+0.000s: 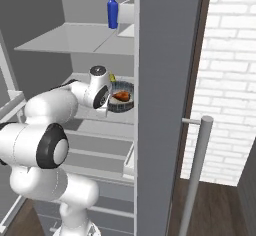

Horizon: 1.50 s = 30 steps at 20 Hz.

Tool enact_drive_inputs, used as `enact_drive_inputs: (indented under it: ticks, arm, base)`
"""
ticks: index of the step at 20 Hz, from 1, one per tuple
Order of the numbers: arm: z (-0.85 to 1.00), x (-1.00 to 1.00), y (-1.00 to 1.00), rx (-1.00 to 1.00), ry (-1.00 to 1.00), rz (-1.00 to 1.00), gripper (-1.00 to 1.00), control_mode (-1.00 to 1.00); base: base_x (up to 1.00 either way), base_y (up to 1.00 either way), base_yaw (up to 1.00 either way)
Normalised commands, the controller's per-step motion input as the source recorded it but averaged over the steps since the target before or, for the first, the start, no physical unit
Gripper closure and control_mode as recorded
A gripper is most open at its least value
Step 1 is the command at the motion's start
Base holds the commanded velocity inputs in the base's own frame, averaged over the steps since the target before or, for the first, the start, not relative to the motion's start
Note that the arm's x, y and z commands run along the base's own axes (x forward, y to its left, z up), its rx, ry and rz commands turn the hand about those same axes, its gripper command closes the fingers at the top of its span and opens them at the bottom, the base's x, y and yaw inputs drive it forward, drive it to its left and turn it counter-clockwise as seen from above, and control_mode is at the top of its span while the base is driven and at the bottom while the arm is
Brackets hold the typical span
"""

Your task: Pick the chicken drumstick and garlic from their plates and place them in the bowl. Then put the bowl in the fridge.

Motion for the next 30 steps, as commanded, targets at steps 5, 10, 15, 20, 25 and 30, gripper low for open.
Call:
enact_drive_inputs:
  ticks: [5,10,15,20,25,30]
  arm:
    - [-0.19,0.29,0.00,0.00,-0.08,0.06,-1.00,-1.00]
    - [-0.15,-0.04,0.01,0.00,-0.39,0.04,-1.00,-1.00]
    - [0.18,-0.19,0.04,-0.03,-0.33,-0.04,-1.00,-1.00]
    - [0.54,-0.55,0.04,-0.11,-0.12,-0.02,-1.00,-1.00]
    - [0.73,-0.80,0.01,-0.04,-0.06,0.00,-1.00,-1.00]
    - [0.68,-0.63,0.04,-0.01,0.01,0.01,-1.00,-1.00]
  base:
    - [0.00,0.00,0.00]
    - [0.00,0.00,0.00]
    - [0.00,0.00,0.00]
    - [0.00,0.00,0.00]
    - [0.00,0.00,0.00]
    - [0.00,0.00,0.00]
